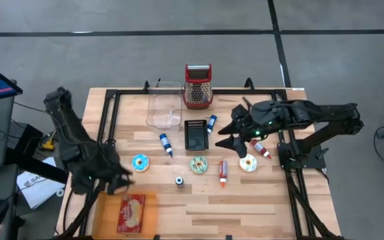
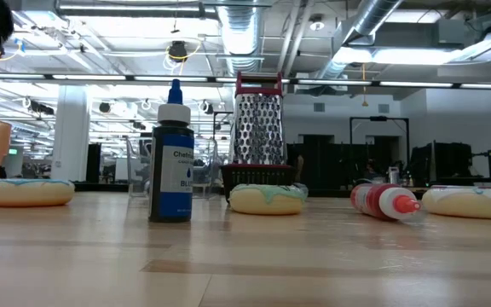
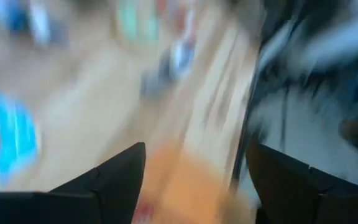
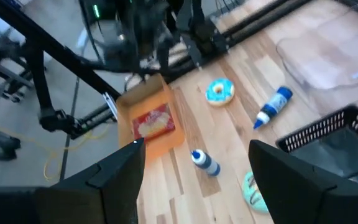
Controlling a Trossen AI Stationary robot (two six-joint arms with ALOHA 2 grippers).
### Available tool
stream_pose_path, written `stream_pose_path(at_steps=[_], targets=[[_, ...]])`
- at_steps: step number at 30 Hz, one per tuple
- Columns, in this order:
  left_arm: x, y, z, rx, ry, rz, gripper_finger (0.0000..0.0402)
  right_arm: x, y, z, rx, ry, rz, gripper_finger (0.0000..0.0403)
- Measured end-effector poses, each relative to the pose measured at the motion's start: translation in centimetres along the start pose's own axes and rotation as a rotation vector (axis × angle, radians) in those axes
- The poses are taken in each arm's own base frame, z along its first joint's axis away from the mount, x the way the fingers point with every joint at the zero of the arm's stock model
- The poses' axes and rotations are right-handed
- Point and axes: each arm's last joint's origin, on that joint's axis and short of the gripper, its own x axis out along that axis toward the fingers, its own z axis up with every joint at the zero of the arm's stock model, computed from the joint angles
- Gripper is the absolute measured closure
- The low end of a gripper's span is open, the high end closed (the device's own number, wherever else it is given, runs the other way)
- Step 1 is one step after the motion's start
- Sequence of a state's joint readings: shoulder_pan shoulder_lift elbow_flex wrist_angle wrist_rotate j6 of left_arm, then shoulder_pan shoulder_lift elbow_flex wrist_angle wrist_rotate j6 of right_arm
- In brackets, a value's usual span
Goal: Pick & Place Food Item
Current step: Put the blue donut into the black bin
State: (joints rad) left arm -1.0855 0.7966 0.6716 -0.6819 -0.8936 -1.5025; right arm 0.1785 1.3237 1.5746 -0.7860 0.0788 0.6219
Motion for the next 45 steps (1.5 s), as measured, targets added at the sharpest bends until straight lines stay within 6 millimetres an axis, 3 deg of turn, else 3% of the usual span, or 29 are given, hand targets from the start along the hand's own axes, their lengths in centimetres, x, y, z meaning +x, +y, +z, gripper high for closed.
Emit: stream_pose_path(at_steps=[2,4,9,14,17,20,25,33,38,45], targets=[[-0.7,0.3,1.3,-0.015,-0.149,-0.016,0.0131,0.5,0.1,-0.2,0.002,0.018,-0.007,0.0127],[-0.9,0.9,2.1,0.032,-0.191,0.010,0.0131,0.7,0.1,-0.5,0.005,0.040,-0.020,0.0127],[1.8,2.3,3.7,0.183,-0.077,0.232,0.0131,0.6,0.2,-0.9,0.011,0.027,-0.091,0.0127],[4.1,1.9,7.4,0.264,0.069,0.323,0.0131,0.1,0.1,-1.0,0.040,0.019,-0.105,0.0127],[4.8,1.9,9.6,0.257,0.110,0.336,0.0131,-0.1,-0.1,-1.2,0.066,0.042,-0.125,0.0127],[4.7,3.6,10.7,0.196,0.205,0.484,0.0138,-0.3,-0.4,-1.9,0.086,0.097,-0.167,0.0127],[4.1,6.0,10.7,0.148,0.426,0.654,0.0159,-0.5,0.0,-2.6,0.091,0.116,-0.189,0.0127],[3.8,5.9,10.2,0.104,0.461,0.635,0.0132,-0.8,0.9,-3.3,0.099,0.073,-0.220,0.0127],[4.2,6.8,8.2,0.105,0.517,0.643,0.0106,-1.0,1.5,-3.9,0.103,0.049,-0.239,0.0127],[6.5,7.4,5.0,0.262,0.550,0.510,0.0111,-1.2,2.1,-4.5,0.113,0.031,-0.255,0.0127]])
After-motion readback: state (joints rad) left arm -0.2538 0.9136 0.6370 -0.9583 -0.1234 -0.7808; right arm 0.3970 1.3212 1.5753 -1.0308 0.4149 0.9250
